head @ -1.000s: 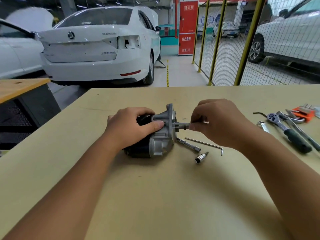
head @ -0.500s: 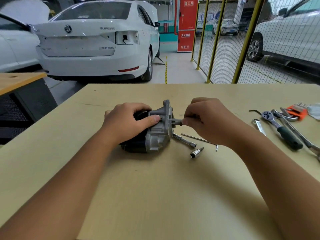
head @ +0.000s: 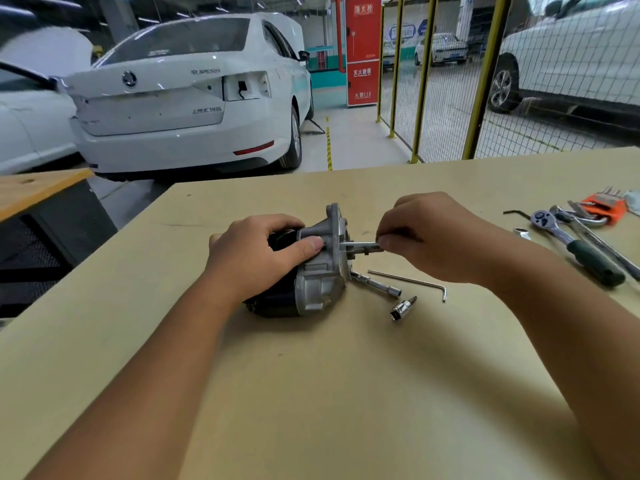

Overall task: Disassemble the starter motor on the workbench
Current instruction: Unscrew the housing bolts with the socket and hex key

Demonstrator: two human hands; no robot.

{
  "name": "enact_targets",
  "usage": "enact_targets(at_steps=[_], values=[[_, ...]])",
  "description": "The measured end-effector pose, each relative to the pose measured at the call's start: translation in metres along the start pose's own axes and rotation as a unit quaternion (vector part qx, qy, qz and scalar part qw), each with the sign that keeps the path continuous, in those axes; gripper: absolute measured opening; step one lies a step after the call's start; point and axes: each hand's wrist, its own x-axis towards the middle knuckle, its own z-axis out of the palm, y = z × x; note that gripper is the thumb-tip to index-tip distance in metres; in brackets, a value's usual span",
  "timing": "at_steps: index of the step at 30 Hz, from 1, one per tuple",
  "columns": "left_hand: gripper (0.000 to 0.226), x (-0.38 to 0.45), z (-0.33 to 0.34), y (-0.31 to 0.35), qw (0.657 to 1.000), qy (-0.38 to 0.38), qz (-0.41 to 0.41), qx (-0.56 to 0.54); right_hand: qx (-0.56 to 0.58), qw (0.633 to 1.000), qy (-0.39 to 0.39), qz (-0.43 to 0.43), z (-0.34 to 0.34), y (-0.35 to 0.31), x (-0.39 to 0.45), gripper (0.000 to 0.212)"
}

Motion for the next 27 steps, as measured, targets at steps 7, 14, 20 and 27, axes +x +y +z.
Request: enact_targets(at_steps=[7,14,20,27], values=[[0.063,0.0021,0.0023,-0.0037,0.999,0.011,0.009,-0.032,-0.071,0.996,0.06,0.012,0.0048,-0.0039,0.0032,0.01],[0.07,0.0027,0.0043,-0.0031,1.0,0.005,0.004,0.019,0.005,0.999,0.045,-0.015,0.0003,-0.0023,0.0029,0.021],[0.067,0.0052,0.0046,-0.0052,1.0,0.01,-0.003,-0.003,-0.015,1.0,0.015,-0.01,0.0056,-0.0046,0.0035,0.023],[0.064,0.004,0.0016,-0.0069,1.0,-0.008,0.0,-0.007,-0.016,0.997,0.069,0.001,0.0062,-0.0101,0.0021,0.011]])
